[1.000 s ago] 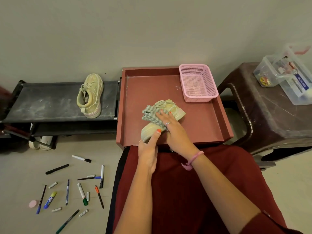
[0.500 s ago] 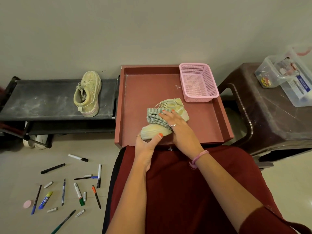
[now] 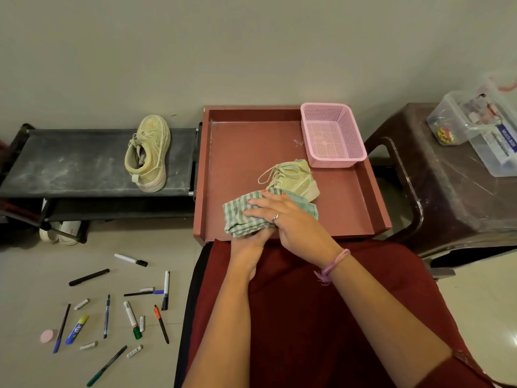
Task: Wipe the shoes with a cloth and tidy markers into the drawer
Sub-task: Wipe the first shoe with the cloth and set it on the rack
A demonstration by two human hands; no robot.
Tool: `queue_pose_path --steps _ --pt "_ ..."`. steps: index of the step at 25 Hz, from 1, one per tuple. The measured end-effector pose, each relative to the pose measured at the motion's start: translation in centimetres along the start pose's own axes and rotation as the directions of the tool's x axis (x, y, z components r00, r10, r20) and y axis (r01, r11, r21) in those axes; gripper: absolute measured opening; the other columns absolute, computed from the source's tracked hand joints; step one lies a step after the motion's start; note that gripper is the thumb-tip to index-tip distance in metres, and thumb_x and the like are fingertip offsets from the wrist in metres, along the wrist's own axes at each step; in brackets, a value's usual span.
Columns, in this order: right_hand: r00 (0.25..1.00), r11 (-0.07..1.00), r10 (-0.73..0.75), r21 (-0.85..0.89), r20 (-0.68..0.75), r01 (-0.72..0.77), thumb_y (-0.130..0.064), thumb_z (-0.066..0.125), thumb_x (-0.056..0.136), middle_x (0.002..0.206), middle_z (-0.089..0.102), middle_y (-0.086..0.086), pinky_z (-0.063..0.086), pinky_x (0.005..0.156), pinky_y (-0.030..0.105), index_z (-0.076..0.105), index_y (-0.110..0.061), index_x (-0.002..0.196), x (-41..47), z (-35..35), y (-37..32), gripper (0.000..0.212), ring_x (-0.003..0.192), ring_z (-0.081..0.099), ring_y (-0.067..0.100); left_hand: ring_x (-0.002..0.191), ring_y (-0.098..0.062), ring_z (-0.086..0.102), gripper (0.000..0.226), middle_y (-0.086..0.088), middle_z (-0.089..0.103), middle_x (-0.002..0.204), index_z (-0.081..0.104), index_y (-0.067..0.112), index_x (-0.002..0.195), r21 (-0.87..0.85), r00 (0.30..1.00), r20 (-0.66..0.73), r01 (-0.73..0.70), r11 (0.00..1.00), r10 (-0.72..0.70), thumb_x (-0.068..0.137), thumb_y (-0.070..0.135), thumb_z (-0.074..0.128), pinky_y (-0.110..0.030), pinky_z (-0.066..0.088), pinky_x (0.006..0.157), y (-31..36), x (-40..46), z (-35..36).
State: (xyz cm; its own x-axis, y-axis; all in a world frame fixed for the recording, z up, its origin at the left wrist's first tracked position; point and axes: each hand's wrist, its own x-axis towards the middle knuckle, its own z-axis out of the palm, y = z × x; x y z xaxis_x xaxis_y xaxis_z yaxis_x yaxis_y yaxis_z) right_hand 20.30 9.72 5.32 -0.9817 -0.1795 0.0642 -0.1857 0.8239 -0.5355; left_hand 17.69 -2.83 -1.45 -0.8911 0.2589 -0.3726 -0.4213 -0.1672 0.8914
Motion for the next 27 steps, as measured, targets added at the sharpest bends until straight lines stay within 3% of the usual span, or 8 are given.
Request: queue_pose_path --steps 3,6,10,13,16,20,23,27 --pt "0.993 0.993 0.115 -0.029 -0.018 -0.116 0.015 0.039 0.081 0.141 0.05 -0.001 0.018 0.118 0.028 0.054 -0.019 0.134 0.3 -1.9 1.8 0.064 0.14 0.031 0.014 0.094 -0.014 0.069 0.061 -0.002 0.073 0.101 0.055 0.007 0.118 0.048 0.997 0.068 -0.044 0.998 0.04 0.065 0.013 0.082 -0.018 0.053 0.074 0.4 -0.3 0.2" --pt "0.946 0.928 0.289 0.287 -0.145 -0.239 0.017 0.035 0.074 0.116 0.065 -0.005 0.044 0.093 0.013 0.068 -0.024 0.115 -0.3 -3.4 1.8 0.066 0.107 0.062 0.005 0.106 -0.02 0.067 0.073 -0.009 0.07 0.113 0.049 0.004 0.129 0.04 0.996 0.083 -0.017 0.999 0.014 0.066 0.017 0.083 -0.024 0.054 0.085 0.3 -0.1 0.2" --pt "0.625 0.312 0.772 0.925 -0.113 -0.218 0.013 0.041 0.081 0.093 0.074 -0.005 0.056 0.067 0.023 0.071 -0.022 0.099 -1.9 -4.5 3.1 0.049 0.084 0.071 0.011 0.122 -0.025 0.057 0.089 -0.015 0.06 0.129 0.04 0.005 0.14 -0.092 0.997 0.05 0.058 0.994 -0.054 0.064 0.021 0.082 -0.037 0.042 0.107 0.4 0.5 0.0" --pt "0.556 0.006 0.826 0.984 0.094 -0.176 -0.006 0.056 0.091 0.103 0.073 0.011 0.058 0.07 0.033 0.068 -0.012 0.105 -2.7 -4.7 4.2 0.019 0.091 0.072 0.023 0.119 -0.02 0.059 0.082 -0.013 0.06 0.129 0.04 0.008 0.14 -0.177 0.997 -0.005 0.076 0.981 -0.078 0.069 0.015 0.08 -0.034 0.043 0.105 0.5 0.7 0.2" --pt "0.529 0.125 0.849 0.977 -0.015 -0.174 -0.02 0.066 0.089 0.101 0.073 0.01 0.06 0.073 0.037 0.07 -0.014 0.102 -2.4 -4.0 4.5 0.015 0.092 0.071 0.025 0.107 -0.013 0.065 0.065 -0.011 0.064 0.123 0.043 0.006 0.135 -0.289 0.991 -0.074 0.088 0.953 -0.114 0.078 0.006 0.076 -0.031 0.047 0.1 0.6 1.1 0.0" --pt "0.598 0.779 0.625 0.346 -0.501 -0.523 -0.017 0.053 0.095 0.106 0.062 0.013 0.048 0.091 0.037 0.066 -0.01 0.109 0.7 -3.7 3.9 0.021 0.095 0.058 0.025 0.103 -0.013 0.066 0.06 -0.009 0.065 0.118 0.044 0.006 0.132 -0.322 0.984 -0.112 0.093 0.942 -0.135 0.08 0.005 0.073 -0.031 0.047 0.099 0.9 1.1 0.3" --pt "0.84 0.855 0.496 -0.044 -0.219 -0.517 -0.004 0.039 0.097 0.149 0.028 0.018 0.034 0.109 0.037 0.036 -0.007 0.145 3.7 -1.2 1.2 0.048 0.129 0.039 0.029 0.113 -0.023 0.063 0.076 -0.014 0.063 0.124 0.043 0.005 0.134 -0.364 0.984 -0.104 0.098 0.926 -0.145 0.069 0.018 0.08 -0.039 0.046 0.103 1.1 1.0 0.8" --pt "0.902 0.876 0.431 -0.225 -0.025 -0.425 0.0 0.045 0.093 0.159 0.01 0.014 0.021 0.117 0.042 0.013 -0.016 0.152 3.8 2.7 -1.2 0.069 0.146 0.009 0.034 0.11 -0.028 0.064 0.064 -0.022 0.061 0.125 0.044 0.0 0.133 -0.377 0.97 -0.185 0.079 0.923 -0.159 0.079 0.013 0.076 -0.04 0.053 0.093 0.7 1.5 0.3"
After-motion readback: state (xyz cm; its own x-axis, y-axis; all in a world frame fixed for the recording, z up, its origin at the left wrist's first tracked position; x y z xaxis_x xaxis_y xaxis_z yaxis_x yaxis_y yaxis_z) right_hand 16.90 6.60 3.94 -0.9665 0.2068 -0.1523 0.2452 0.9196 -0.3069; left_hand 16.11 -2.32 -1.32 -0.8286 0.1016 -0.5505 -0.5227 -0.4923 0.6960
